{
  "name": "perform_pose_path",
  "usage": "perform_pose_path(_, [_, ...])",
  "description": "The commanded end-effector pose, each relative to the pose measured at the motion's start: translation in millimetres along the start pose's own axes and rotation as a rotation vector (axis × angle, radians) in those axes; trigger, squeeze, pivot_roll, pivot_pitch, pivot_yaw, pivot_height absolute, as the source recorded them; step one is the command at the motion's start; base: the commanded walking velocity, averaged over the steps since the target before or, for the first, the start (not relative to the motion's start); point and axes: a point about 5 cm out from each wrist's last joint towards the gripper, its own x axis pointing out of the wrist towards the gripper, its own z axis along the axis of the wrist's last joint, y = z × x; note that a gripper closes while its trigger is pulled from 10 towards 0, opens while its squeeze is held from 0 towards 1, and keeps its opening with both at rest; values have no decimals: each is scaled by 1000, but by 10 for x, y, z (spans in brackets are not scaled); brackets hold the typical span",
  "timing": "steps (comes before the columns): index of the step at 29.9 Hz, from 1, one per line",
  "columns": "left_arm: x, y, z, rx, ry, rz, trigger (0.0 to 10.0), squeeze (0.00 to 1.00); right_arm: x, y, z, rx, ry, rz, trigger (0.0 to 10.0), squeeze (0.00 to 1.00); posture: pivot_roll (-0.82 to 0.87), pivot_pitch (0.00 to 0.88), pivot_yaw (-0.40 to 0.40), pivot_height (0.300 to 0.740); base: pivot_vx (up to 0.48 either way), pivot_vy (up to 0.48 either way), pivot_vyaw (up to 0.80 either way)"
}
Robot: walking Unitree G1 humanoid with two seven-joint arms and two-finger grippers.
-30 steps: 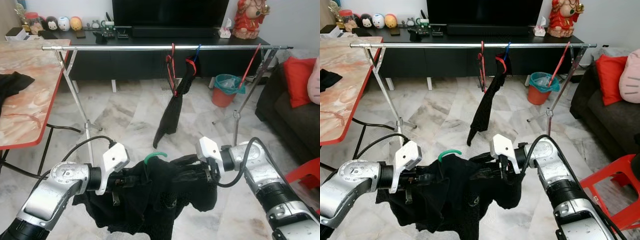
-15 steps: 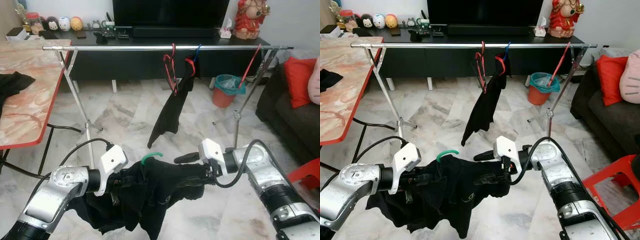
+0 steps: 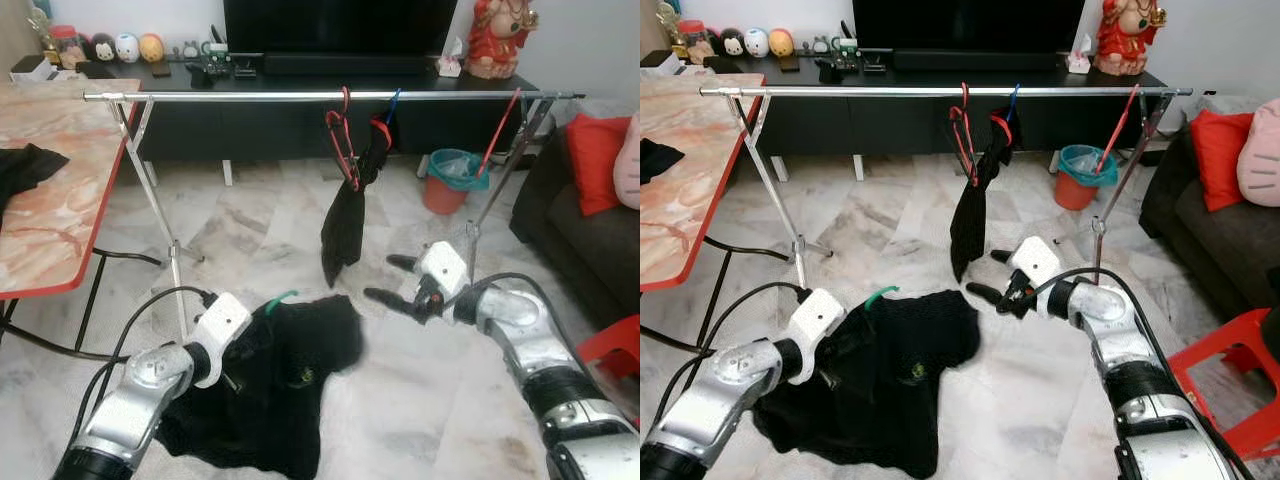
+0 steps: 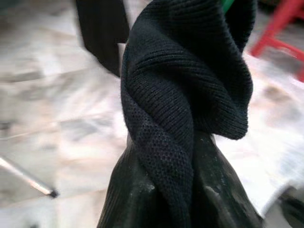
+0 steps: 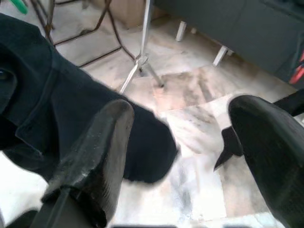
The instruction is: Hang hanger
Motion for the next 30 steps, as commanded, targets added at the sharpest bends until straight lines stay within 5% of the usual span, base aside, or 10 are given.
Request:
perform_pose_path(1, [43,79,138,1,-67,106,10000,0,-22,-43,-79,70,-16,-128,10000,0,48,0,-96,728,0,0,0])
perform_pose_path(8, [91,80,245,-83,-201,266,10000,0,-137,-100,-414,259,45,-552,10000,0,40,0,-91,728,0,0,0])
perform_pose_path(10, [94,48,309,-158,-274,348,10000,0,-254,126,-809,443,129,-706,10000,0,42,0,-87,728,0,0,0])
perform_pose_path(16, [129,31,362,-210,-312,439,10000,0,-376,570,-1264,591,304,-784,10000,0,33,0,-65,728,0,0,0])
perform_pose_path(20, [151,23,340,-178,-299,452,10000,0,-480,774,-1463,617,429,-803,10000,0,26,0,-58,728,0,0,0])
perform_pose_path(23, [119,116,284,-234,-305,530,10000,0,-651,1102,-1719,626,607,-771,10000,0,22,0,-56,728,0,0,0])
perform_pose_path(30, [96,178,263,-267,-309,581,10000,0,-807,1340,-1884,601,747,-683,10000,0,24,0,-59,728,106,0,0])
